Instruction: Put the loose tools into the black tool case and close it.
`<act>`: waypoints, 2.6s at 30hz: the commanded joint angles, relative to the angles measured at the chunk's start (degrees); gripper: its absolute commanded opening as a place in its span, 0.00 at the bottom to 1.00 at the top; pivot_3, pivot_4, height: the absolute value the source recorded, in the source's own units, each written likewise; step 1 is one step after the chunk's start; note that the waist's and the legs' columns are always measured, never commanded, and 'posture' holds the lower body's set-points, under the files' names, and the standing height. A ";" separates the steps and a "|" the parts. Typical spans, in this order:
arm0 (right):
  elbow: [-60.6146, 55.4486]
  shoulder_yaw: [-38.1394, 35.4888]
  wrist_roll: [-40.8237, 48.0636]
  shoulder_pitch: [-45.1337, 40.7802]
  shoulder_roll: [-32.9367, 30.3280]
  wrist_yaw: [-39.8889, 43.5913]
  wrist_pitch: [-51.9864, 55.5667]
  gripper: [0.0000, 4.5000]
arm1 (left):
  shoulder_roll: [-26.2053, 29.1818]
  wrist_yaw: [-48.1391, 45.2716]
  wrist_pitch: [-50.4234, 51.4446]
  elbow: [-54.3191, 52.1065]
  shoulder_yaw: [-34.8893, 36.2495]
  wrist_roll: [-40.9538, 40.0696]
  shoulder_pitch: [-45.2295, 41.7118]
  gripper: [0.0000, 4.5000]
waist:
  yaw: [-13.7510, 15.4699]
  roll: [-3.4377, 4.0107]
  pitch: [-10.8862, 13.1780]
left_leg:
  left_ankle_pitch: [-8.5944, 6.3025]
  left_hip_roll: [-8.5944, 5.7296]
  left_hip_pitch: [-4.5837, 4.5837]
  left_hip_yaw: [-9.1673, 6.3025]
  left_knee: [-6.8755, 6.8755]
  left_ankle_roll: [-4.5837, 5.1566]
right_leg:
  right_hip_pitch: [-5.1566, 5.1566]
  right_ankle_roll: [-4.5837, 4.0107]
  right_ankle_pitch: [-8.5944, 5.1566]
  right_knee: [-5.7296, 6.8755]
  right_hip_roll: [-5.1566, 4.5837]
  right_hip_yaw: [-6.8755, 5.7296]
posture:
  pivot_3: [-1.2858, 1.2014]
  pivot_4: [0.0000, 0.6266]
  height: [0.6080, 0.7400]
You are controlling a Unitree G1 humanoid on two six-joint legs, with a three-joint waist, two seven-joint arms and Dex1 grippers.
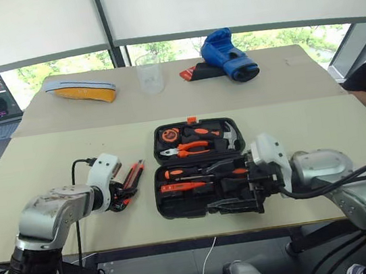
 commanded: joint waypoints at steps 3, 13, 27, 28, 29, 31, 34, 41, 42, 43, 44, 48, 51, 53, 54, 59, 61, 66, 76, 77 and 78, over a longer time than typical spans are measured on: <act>-5.10 -4.81 3.60 2.97 -2.16 -0.95 2.03 1.00 | 5.56 -18.49 -24.04 3.75 -0.23 2.26 -4.28 0.37 | 0.21 -0.07 0.04 | 0.01 0.01 -0.12 -0.01 0.01 -0.01 | -0.08 -0.02 0.01 -0.03 0.00 -0.04 | 0.52 0.24 0.93; -13.19 -10.76 4.76 13.23 -4.59 -6.46 3.99 1.00 | 4.61 -48.66 -38.10 6.18 -13.95 3.64 -16.60 0.37 | 0.09 -0.09 0.05 | -0.01 -0.02 -0.54 -0.05 0.11 0.06 | -0.21 -0.03 0.02 -0.23 -0.08 -0.87 | 0.52 0.24 0.93; -19.40 -16.12 8.77 20.21 -4.75 -14.21 5.91 1.00 | -4.45 -52.50 -34.87 10.56 -27.57 12.51 -20.83 0.37 | 0.18 -0.13 0.08 | -0.16 0.06 -0.74 -0.17 0.80 0.38 | -0.11 0.03 0.06 -0.02 -0.01 -0.49 | 0.52 0.24 0.93; -19.39 -16.15 9.02 20.08 -4.67 -14.62 5.99 1.00 | -4.98 -52.25 -35.45 11.28 -28.08 13.45 -20.91 0.37 | 0.18 -0.13 0.08 | -0.16 0.06 -0.74 -0.17 0.81 0.39 | -0.11 0.03 0.06 -0.03 0.00 -0.49 | 0.52 0.24 0.93; -19.41 -16.15 9.26 19.96 -4.65 -15.00 6.06 1.00 | -5.39 -51.98 -37.17 12.25 -28.62 14.76 -20.94 0.37 | 0.18 -0.13 0.08 | -0.16 0.06 -0.75 -0.17 0.81 0.39 | -0.11 0.03 0.06 -0.03 0.00 -0.49 | 0.52 0.24 0.93; -19.48 -16.09 9.70 19.97 -4.86 -15.62 6.04 1.00 | -5.89 -52.21 -40.45 13.93 -29.21 16.64 -20.99 0.37 | 0.19 -0.13 0.08 | -0.16 0.06 -0.75 -0.17 0.81 0.39 | -0.12 0.03 0.06 -0.04 0.00 -0.49 | 0.52 0.24 0.93; -19.49 -15.93 10.11 19.97 -5.11 -16.30 5.97 1.00 | -7.20 -53.11 -40.46 15.48 -28.79 16.44 -21.57 0.37 | 0.17 -0.13 0.08 | -0.16 0.06 -0.75 -0.17 0.81 0.39 | -0.12 0.03 0.06 -0.07 -0.01 -0.49 | 0.52 0.24 0.93; -18.86 -15.44 10.20 19.35 -5.16 -17.13 5.71 1.00 | -9.02 -54.77 -40.96 17.50 -26.60 15.28 -23.09 0.86 | 0.19 -0.13 0.08 | -0.18 0.06 -0.76 -0.17 0.82 0.42 | -0.12 0.04 0.06 -0.06 0.00 -0.45 | 0.52 0.24 0.93; -18.76 -15.43 10.14 19.42 -5.17 -17.10 5.63 1.00 | -8.94 -55.27 -40.52 17.16 -25.89 14.53 -23.23 0.96 | 0.26 -0.13 0.08 | -0.18 0.06 -0.76 -0.17 0.82 0.42 | -0.12 0.04 0.06 -0.06 0.00 -0.46 | 0.52 0.24 0.93; -18.66 -15.42 10.00 19.60 -5.17 -17.01 5.47 1.00 | -8.59 -55.96 -39.98 16.64 -25.04 13.63 -23.42 0.99 | 0.29 -0.14 0.08 | -0.18 0.05 -0.76 -0.17 0.82 0.43 | -0.12 0.04 0.06 -0.06 -0.01 -0.46 | 0.52 0.24 0.93; -18.55 -15.39 9.83 19.80 -5.14 -16.91 5.30 1.00 | -8.29 -56.48 -39.69 16.28 -24.40 13.14 -23.54 0.99 | 0.28 -0.14 0.08 | -0.18 0.05 -0.77 -0.17 0.83 0.43 | -0.12 0.04 0.06 -0.06 -0.01 -0.47 | 0.52 0.24 0.93; -18.02 -15.00 9.07 20.12 -4.92 -16.59 4.72 1.00 | -7.66 -56.92 -40.28 16.27 -23.28 13.26 -23.45 0.86 | 0.24 -0.13 0.08 | -0.18 0.06 -0.77 -0.17 0.84 0.44 | -0.12 0.04 0.06 -0.06 0.00 -0.47 | 0.52 0.24 0.93; -17.75 -14.58 8.65 20.04 -4.71 -16.44 4.39 1.00 | -7.12 -57.90 -42.08 16.50 -23.54 13.84 -22.82 0.67 | 0.24 -0.14 0.08 | -0.18 0.05 -0.76 -0.17 0.84 0.44 | -0.12 0.04 0.06 -0.06 0.00 -0.46 | 0.52 0.24 0.93; -17.72 -14.57 8.54 20.20 -4.78 -16.20 4.25 1.00 | -6.64 -59.03 -43.50 16.22 -24.17 14.33 -22.36 0.52 | 0.23 -0.13 0.08 | -0.18 0.05 -0.76 -0.17 0.84 0.44 | -0.12 0.04 0.06 -0.06 0.00 -0.46 | 0.52 0.24 0.93; -17.71 -14.61 8.50 20.28 -4.81 -16.10 4.20 1.00 | -6.50 -59.46 -43.76 16.07 -24.36 14.39 -22.24 0.42 | 0.23 -0.13 0.08 | -0.18 0.05 -0.76 -0.17 0.84 0.44 | -0.12 0.04 0.06 -0.06 0.00 -0.46 | 0.52 0.24 0.93; -17.88 -15.01 8.39 21.04 -4.94 -15.64 4.04 1.00 | -6.35 -59.81 -45.03 15.41 -25.51 15.79 -21.63 0.04 | 0.25 -0.13 0.08 | -0.19 0.05 -0.76 -0.17 0.84 0.44 | -0.12 0.04 0.06 -0.06 0.00 -0.46 | 0.52 0.24 0.93; -18.10 -14.99 8.32 21.02 -4.99 -15.79 4.05 1.00 | -6.98 -58.73 -45.91 15.95 -26.45 17.50 -21.50 0.02 | 0.29 -0.13 0.08 | -0.19 0.05 -0.77 -0.17 0.84 0.44 | -0.12 0.04 0.06 -0.06 0.00 -0.46 | 0.52 0.24 0.93; -17.96 -15.84 9.03 20.19 -5.00 -17.23 5.01 1.00 | -7.67 -58.81 -52.31 18.06 -29.17 21.67 -20.39 0.02 | 0.27 -0.13 0.08 | -0.20 0.05 -0.77 -0.16 0.86 0.46 | -0.11 0.05 0.07 -0.06 0.00 -0.46 | 0.52 0.24 0.93; -19.29 -17.02 10.87 22.21 -5.29 -19.11 5.80 1.00 | -11.15 -56.95 -57.68 23.88 -28.03 23.16 -21.38 0.02 | 1.04 -0.06 0.02 | -0.23 0.04 -0.69 -0.16 0.93 0.54 | 0.03 0.15 0.13 -0.07 -0.03 -0.41 | 0.52 0.24 0.93; -19.35 -17.07 11.02 22.26 -5.33 -19.26 5.81 1.00 | -11.48 -57.07 -56.62 23.83 -27.46 22.49 -21.70 0.02 | 1.21 -0.06 0.02 | -0.23 0.03 -0.71 -0.16 0.95 0.57 | 0.03 0.17 0.14 -0.08 -0.03 -0.42 | 0.52 0.24 0.93; -19.40 -17.13 11.13 22.32 -5.40 -19.35 5.81 1.00 | -11.82 -57.51 -55.07 23.46 -26.45 21.08 -22.19 0.02 | 1.26 -0.06 0.02 | -0.23 0.01 -0.73 -0.15 0.97 0.62 | 0.03 0.22 0.17 -0.08 0.00 -0.43 | 0.52 0.24 0.93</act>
